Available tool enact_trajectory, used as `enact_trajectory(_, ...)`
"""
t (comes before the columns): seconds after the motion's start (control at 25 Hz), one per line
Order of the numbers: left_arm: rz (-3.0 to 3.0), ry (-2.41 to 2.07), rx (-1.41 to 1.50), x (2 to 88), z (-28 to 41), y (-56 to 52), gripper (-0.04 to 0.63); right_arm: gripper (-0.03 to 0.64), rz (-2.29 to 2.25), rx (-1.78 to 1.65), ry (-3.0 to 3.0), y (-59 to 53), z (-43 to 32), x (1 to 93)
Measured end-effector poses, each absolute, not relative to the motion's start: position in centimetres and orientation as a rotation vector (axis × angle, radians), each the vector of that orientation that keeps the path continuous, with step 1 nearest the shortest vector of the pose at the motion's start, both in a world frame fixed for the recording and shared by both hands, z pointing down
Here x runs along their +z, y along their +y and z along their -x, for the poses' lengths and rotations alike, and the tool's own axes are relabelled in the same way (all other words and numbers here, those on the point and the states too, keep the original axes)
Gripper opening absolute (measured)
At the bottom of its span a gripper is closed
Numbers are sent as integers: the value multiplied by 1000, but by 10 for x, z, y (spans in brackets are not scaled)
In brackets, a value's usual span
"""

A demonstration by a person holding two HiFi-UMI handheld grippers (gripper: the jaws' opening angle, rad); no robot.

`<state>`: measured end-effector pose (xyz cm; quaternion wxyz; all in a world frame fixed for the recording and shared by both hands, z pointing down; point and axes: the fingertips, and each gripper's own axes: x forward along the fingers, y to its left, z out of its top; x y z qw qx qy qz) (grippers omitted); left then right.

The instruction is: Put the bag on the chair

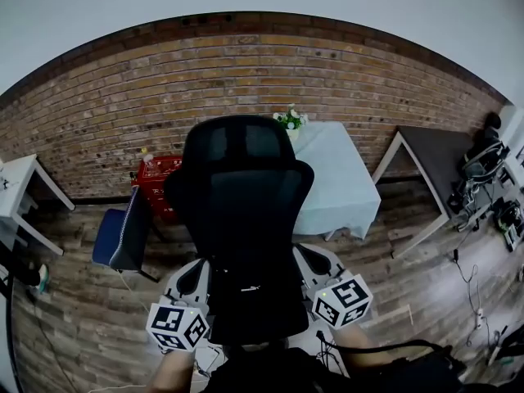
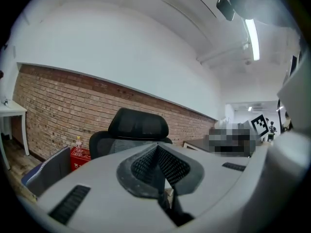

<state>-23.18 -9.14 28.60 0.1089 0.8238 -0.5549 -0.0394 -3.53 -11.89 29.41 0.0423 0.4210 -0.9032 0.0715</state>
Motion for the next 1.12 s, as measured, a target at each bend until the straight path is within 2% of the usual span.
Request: enact_trajectory(1.12,-2374,-1723,-183,269,246,-85,11,17,-1316,156,-2774,-127,30,277)
